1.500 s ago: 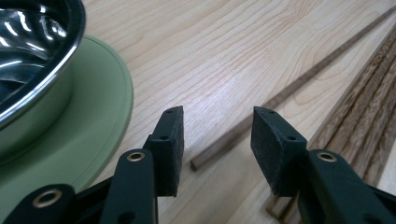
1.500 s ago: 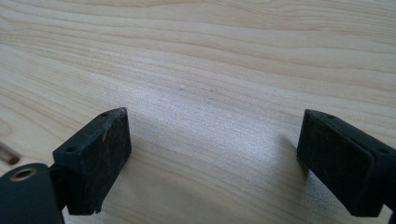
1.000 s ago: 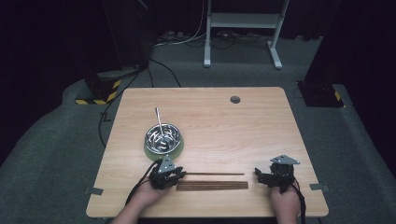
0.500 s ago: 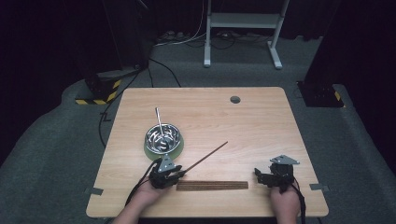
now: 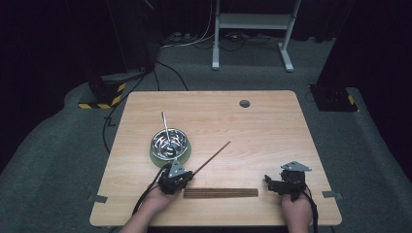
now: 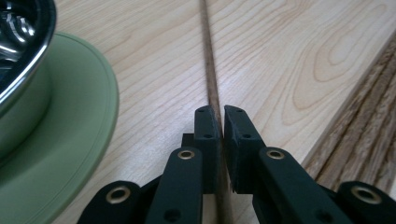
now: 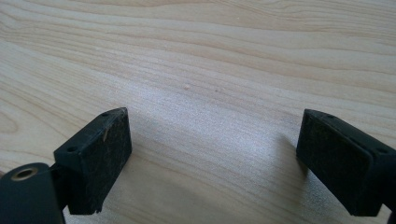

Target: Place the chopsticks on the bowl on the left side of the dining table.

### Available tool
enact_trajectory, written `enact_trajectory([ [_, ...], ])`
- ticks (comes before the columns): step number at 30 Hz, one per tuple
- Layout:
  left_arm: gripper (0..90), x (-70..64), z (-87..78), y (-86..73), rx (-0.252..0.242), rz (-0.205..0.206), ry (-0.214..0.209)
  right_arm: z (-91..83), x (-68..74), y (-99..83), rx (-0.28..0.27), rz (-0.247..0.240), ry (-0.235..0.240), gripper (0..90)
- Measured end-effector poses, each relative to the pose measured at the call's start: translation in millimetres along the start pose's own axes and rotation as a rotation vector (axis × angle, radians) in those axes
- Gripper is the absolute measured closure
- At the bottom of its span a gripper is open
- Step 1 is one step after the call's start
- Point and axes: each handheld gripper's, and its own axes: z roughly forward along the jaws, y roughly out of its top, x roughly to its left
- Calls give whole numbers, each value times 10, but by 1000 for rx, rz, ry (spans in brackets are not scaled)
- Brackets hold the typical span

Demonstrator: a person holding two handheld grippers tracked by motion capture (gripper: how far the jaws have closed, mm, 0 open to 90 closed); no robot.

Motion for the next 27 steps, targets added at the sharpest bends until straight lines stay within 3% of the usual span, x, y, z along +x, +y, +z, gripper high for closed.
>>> enact_trajectory([
  [2, 837, 7, -9, -1, -5, -4, 2, 0, -1, 0, 1, 0, 1, 98],
  [6, 838, 54, -119, 9, -68, -39, -9, 2, -4, 1, -3, -6, 1, 98],
  [20, 839, 120, -412, 67, -156, -48, 5, 1, -2, 0, -3, -4, 2, 100],
  [23, 839, 150, -482, 77, -176, -51, 12, 1, -1, 0, -3, -4, 2, 101],
  [24, 839, 173, -524, 74, -191, -71, 18, 1, 0, 0, -3, -5, 2, 101],
  [27, 839, 236, -588, 67, -195, -66, 29, 1, -2, 0, -2, -7, 2, 101],
])
